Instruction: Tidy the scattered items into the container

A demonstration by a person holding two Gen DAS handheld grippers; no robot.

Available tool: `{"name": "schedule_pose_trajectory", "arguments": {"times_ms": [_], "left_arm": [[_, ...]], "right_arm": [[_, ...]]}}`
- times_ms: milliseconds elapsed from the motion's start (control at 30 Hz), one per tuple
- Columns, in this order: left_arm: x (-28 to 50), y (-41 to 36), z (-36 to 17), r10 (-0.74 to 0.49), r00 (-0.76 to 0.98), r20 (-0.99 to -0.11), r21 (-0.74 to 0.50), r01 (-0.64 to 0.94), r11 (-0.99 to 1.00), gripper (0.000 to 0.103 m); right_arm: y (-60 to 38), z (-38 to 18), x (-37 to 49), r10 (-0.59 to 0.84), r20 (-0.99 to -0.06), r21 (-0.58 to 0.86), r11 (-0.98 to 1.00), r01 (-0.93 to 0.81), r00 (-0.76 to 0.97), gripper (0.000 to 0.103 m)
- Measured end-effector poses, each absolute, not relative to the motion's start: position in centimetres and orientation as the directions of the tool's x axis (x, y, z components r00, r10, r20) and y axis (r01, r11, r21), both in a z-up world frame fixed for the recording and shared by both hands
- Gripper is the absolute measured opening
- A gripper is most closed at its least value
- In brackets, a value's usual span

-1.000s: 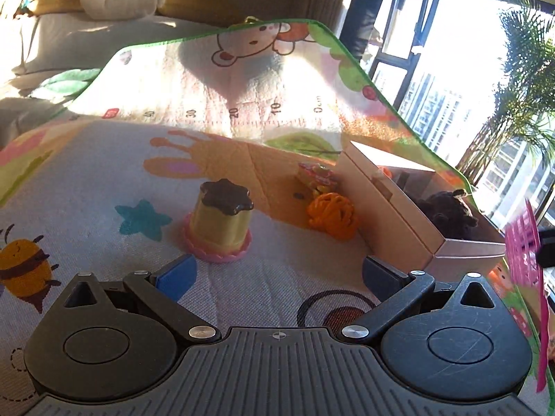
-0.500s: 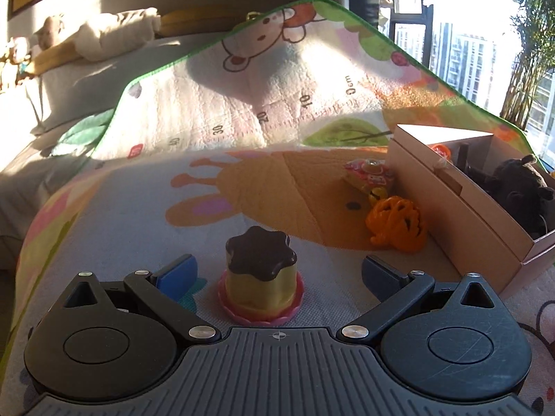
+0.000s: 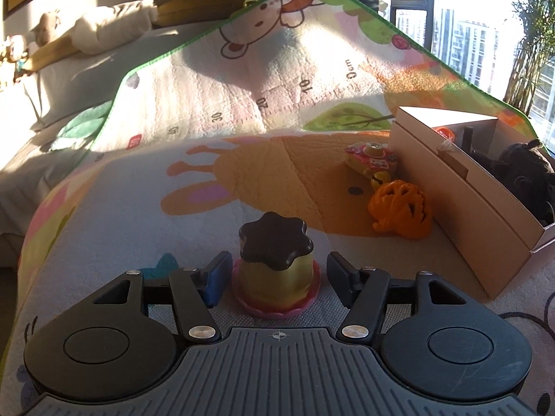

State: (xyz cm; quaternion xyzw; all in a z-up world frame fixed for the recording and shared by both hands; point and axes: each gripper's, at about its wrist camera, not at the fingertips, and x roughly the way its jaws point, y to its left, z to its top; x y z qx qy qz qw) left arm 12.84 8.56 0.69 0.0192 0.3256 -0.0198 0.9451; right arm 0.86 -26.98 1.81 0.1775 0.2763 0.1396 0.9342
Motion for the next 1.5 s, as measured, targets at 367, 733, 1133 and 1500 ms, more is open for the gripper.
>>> {"name": "schedule_pose_trajectory", "arguments": {"times_ms": [367, 733, 1133, 1500], "left_arm": [[5.0, 3.4, 2.2, -0.271, 0.739, -0.617, -0.079, 0.284, 0.955, 0.061], [-0.3, -1.8, 1.1, -0.43, 0.63, -0.646, -0.122, 0.471, 0.874, 0.062], [-1.2, -1.5, 0.4, -0.362, 0.66, -0.658, -0.028, 0.459, 0.888, 0.087], [0.1, 1.6, 0.4, -0.307, 0.693, -0.653, -0.074, 0.344, 0.936, 0.095]], "right_arm": [[-26.9, 1.4, 1.3, 0.339, -0.498, 0.403, 0.905, -0.133, 0.798, 0.103], [-26.8, 1.2, 1.5, 0.334, -0.52, 0.394, 0.91, -0.126, 0.786, 0.103], [-26.3, 1.2, 1.7, 0.31, -0.541, 0.363, 0.925, -0.116, 0.782, 0.103], [-26.5, 1.1, 1.9, 0.304, -0.549, 0.367, 0.925, -0.102, 0.779, 0.103]]}}
